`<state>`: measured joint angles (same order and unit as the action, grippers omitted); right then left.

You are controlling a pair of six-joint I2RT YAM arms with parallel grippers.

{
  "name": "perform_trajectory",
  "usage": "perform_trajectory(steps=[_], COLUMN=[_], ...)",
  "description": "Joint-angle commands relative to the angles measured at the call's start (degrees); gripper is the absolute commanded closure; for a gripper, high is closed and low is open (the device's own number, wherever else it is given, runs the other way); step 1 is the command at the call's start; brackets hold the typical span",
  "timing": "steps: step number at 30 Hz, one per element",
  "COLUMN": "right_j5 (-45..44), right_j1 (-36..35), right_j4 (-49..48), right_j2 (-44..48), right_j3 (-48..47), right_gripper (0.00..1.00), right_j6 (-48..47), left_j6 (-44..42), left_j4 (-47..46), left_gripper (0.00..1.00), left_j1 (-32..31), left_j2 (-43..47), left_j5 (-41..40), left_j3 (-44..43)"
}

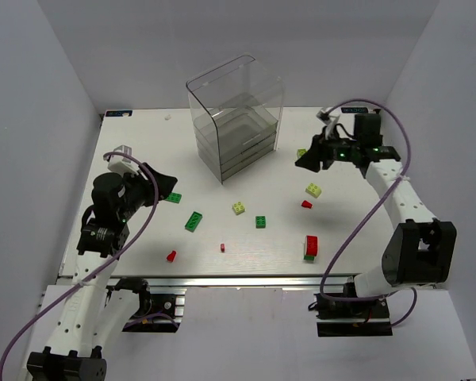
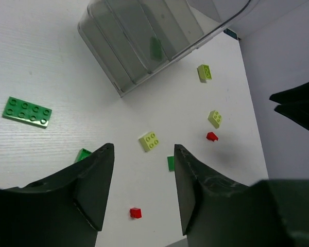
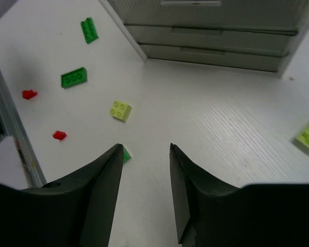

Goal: Sort the legos into containers by color

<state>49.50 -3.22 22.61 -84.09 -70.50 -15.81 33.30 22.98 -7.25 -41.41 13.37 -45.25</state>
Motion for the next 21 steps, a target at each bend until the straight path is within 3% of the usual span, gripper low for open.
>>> perform_trajectory(steps=[1, 4, 9, 15, 21], right_j5=[-5.62, -10.55, -15.29, -15.3, -17.5], right_j1=[-7.38, -10.39, -15.32, -16.55, -16.46], right_j4=[-11.0, -13.73, -15.93, -31.2, -44.66], right_j2=[-1.33, -4.4, -10.98, -16.44, -21.1], right_j3=[0.19, -1.74, -5.96, -4.21, -3.15], right_gripper=[0.54, 0.42, 0.44, 0.3, 0.34], right_j6=[11.39, 23.78, 43.78, 64.38, 70.91], left_j6=[2.64, 4.14, 5.2, 6.07, 6.95], left_j4=[-2.15, -2.33, -1.27, -1.45, -1.1], left_gripper=[0.41, 0.32, 0.15, 0.13, 0.13], left_j1=[0.13, 0.13, 0.13, -0.4, -0.4], left_j2=[0.19, 1.33, 1.24, 0.45, 0.63], left_j5=[3.24, 3.33, 3.33, 2.28, 1.67], left_j3=[1.31, 2.54, 2.1, 1.05, 0.61])
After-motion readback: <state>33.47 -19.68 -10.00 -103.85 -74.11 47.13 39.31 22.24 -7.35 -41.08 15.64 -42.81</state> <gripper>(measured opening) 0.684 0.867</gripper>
